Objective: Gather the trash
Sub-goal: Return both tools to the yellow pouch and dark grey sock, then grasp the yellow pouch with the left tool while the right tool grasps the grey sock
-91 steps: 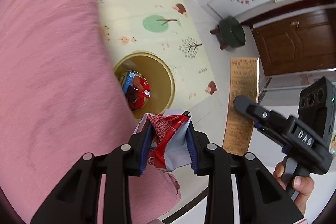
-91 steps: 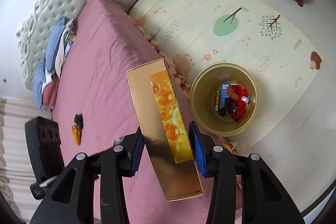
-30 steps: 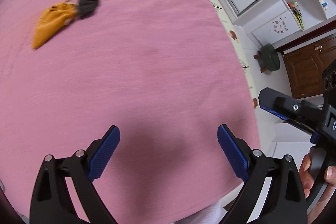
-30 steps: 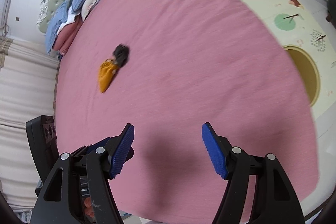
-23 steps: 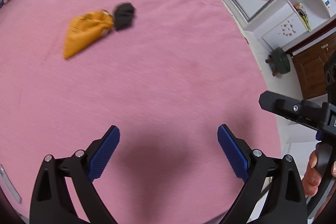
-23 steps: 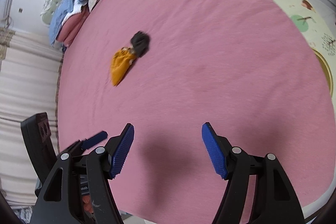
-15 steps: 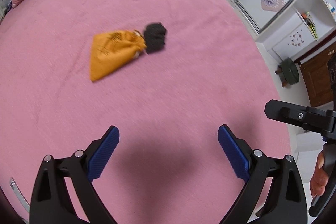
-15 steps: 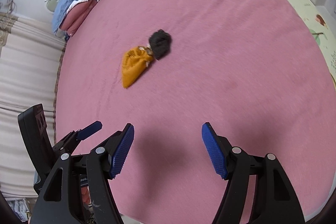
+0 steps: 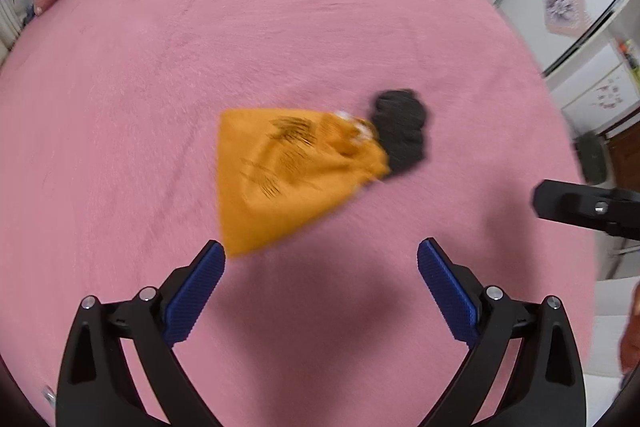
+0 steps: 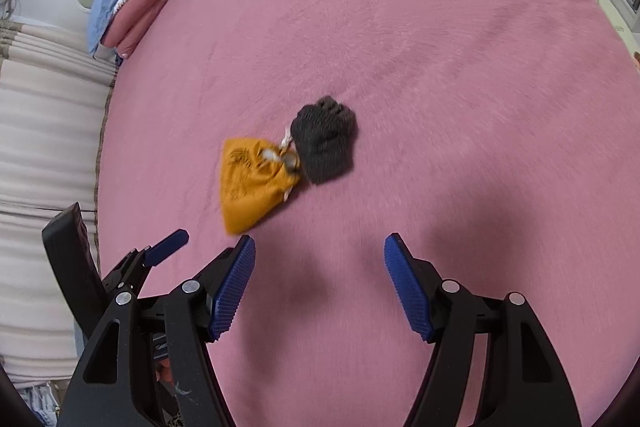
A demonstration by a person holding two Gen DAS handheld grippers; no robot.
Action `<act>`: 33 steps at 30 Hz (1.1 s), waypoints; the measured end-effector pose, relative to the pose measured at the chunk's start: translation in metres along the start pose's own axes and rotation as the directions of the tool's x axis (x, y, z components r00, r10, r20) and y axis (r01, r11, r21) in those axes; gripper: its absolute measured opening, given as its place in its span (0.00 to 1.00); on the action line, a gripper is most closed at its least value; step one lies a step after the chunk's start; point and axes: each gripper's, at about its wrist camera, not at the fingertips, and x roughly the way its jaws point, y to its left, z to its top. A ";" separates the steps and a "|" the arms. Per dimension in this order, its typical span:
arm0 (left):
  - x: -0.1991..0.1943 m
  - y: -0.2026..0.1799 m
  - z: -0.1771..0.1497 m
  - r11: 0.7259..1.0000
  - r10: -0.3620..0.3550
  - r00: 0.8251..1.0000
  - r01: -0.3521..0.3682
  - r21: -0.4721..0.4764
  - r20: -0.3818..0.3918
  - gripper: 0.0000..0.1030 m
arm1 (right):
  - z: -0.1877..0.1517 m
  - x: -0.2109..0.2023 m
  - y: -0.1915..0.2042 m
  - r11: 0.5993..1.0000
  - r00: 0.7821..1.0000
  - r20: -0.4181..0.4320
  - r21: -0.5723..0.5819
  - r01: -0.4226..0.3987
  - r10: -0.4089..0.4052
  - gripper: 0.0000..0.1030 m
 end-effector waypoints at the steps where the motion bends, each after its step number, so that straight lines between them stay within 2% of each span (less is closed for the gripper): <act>1: 0.007 0.001 0.003 1.000 0.008 1.000 -0.008 0.007 -0.002 0.94 | 0.005 0.006 -0.002 1.000 1.000 -0.006 0.003 -0.001 0.001 0.64; 8: 0.058 0.004 0.026 0.999 0.018 0.999 -0.016 0.044 -0.039 0.94 | 0.040 0.050 -0.013 1.000 0.999 -0.038 0.023 -0.002 0.003 0.64; 17: 0.102 0.005 0.037 0.997 0.048 0.996 -0.042 0.072 -0.077 0.97 | 0.060 0.084 -0.016 1.000 0.997 -0.075 0.028 -0.014 0.016 0.64; 21: 0.104 0.010 0.041 0.998 0.027 0.997 -0.024 0.051 -0.073 0.95 | 0.065 0.095 -0.016 0.999 0.996 -0.082 0.041 -0.022 0.026 0.50; 23: 0.101 0.013 0.037 0.999 0.022 0.998 -0.020 0.036 -0.066 0.88 | 0.065 0.097 -0.015 0.999 0.997 -0.075 0.041 -0.028 0.031 0.34; 25: 0.095 0.021 0.037 1.000 0.022 0.998 -0.021 0.020 -0.062 0.79 | 0.064 0.098 -0.014 0.998 0.996 -0.073 0.050 -0.045 0.048 0.28; 28: 0.084 0.025 0.034 0.999 0.050 0.998 -0.051 -0.012 -0.044 0.61 | 0.059 0.094 -0.012 0.998 0.997 -0.059 0.036 -0.047 0.049 0.23; 30: 0.075 0.028 0.029 0.998 0.048 0.998 -0.049 -0.031 -0.031 0.56 | 0.052 0.091 -0.013 0.998 0.997 -0.059 0.044 -0.050 0.052 0.23; 33: 0.065 0.030 0.021 0.997 0.007 1.000 -0.009 -0.072 -0.028 0.48 | 0.042 0.083 -0.018 0.997 0.997 -0.056 0.055 -0.047 0.050 0.23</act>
